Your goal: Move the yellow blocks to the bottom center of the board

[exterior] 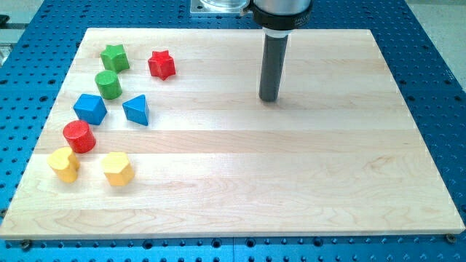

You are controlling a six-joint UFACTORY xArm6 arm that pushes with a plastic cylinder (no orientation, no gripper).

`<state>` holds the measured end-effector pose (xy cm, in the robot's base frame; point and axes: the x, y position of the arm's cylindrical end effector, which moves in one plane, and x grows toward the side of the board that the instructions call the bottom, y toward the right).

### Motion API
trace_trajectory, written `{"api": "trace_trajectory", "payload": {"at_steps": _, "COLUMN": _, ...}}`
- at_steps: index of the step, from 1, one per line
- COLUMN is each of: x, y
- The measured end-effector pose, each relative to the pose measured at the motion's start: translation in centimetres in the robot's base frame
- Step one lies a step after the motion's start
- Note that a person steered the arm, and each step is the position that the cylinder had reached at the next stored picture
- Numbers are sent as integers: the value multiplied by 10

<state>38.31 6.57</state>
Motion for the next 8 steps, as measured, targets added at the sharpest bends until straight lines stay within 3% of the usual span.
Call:
{"api": "trace_trajectory", "payload": {"at_steps": 2, "x": 4, "y": 13}}
{"api": "trace_trajectory", "payload": {"at_steps": 3, "x": 40, "y": -24}}
{"api": "trace_trajectory", "payload": {"at_steps": 4, "x": 133, "y": -41}}
{"api": "trace_trajectory", "payload": {"at_steps": 5, "x": 188, "y": -122}}
{"api": "trace_trajectory", "payload": {"at_steps": 6, "x": 204, "y": -190}}
{"api": "trace_trajectory", "payload": {"at_steps": 8, "x": 191, "y": -342}}
